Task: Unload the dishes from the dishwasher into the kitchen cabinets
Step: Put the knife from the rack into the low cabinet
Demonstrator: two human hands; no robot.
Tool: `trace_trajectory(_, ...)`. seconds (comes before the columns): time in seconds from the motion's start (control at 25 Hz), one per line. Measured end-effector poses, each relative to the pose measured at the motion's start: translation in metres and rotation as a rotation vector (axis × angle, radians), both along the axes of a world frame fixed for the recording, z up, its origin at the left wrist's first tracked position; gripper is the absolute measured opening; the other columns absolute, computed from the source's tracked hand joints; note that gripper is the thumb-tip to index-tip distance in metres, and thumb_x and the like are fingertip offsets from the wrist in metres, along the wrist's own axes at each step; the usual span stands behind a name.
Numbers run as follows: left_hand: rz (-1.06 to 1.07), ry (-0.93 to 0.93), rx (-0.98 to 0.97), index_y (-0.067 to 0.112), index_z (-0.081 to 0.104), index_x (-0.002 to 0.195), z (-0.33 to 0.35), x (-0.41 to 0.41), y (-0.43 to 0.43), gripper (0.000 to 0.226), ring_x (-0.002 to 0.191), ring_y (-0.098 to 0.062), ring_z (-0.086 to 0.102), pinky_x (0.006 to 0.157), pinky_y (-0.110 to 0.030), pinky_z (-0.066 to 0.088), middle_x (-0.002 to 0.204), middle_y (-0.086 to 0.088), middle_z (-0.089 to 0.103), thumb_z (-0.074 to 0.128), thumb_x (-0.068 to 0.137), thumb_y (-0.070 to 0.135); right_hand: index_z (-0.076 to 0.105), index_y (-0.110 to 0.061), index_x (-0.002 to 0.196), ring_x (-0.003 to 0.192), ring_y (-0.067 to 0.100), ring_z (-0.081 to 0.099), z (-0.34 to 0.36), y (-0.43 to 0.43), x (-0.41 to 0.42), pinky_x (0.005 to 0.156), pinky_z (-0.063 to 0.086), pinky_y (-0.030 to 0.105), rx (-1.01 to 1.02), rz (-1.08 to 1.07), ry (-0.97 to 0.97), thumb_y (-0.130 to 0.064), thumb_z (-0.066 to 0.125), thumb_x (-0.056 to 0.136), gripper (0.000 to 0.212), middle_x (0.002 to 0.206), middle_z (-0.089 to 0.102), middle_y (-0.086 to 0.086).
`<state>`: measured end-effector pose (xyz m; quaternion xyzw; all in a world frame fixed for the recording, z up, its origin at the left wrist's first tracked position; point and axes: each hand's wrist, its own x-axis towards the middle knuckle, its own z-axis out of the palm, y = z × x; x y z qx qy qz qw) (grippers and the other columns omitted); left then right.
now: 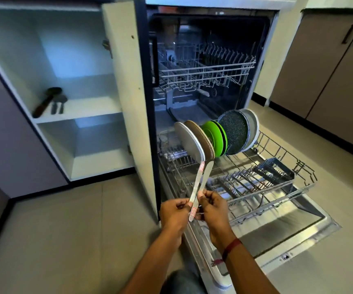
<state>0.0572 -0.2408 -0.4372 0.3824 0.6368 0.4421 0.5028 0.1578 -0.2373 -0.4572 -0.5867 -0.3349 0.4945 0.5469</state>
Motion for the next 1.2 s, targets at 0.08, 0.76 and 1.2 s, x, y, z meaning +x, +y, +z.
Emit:
trace_trajectory(0.08, 0.029, -0.017, -0.005, 0.025, 0.074, 0.068, 0.004, -0.018, -0.017, 0.022, 0.067, -0.020, 0.072, 0.066, -0.037, 0.061, 0.068, 0.002, 0.073, 0.073, 0.083, 0.008, 0.065, -0.004, 0.095, 0.060, 0.020, 0.065, 0.002, -0.012, -0.020, 0.051, 0.054, 0.033, 0.004, 0.043, -0.039, -0.010, 0.056, 0.096, 0.011, 0.082, 0.071, 0.018)
trace_trajectory(0.76, 0.261, -0.206, 0.115, 0.007, 0.075, 0.095, 0.052, -0.167, -0.061, 0.011, 0.076, -0.026, 0.074, 0.074, -0.044, 0.060, 0.084, -0.008, 0.076, 0.070, 0.086, 0.007, 0.065, -0.007, 0.095, 0.071, 0.025, 0.071, 0.072, -0.038, -0.167, 0.056, 0.056, 0.029, 0.148, 0.334, -0.052, -0.012, 0.058, 0.095, 0.009, 0.082, 0.073, 0.013)
trace_trajectory(1.2, 0.349, -0.179, 0.201, 0.008, 0.075, 0.097, 0.108, -0.272, 0.057, 0.013, 0.084, -0.027, 0.072, 0.078, -0.044, 0.060, 0.091, -0.009, 0.075, 0.072, 0.085, 0.012, 0.066, -0.008, 0.097, 0.074, 0.022, 0.072, 0.128, 0.091, -0.274, 0.060, 0.060, 0.032, 0.228, 0.426, -0.143, -0.017, 0.060, 0.094, 0.011, 0.089, 0.072, 0.009)
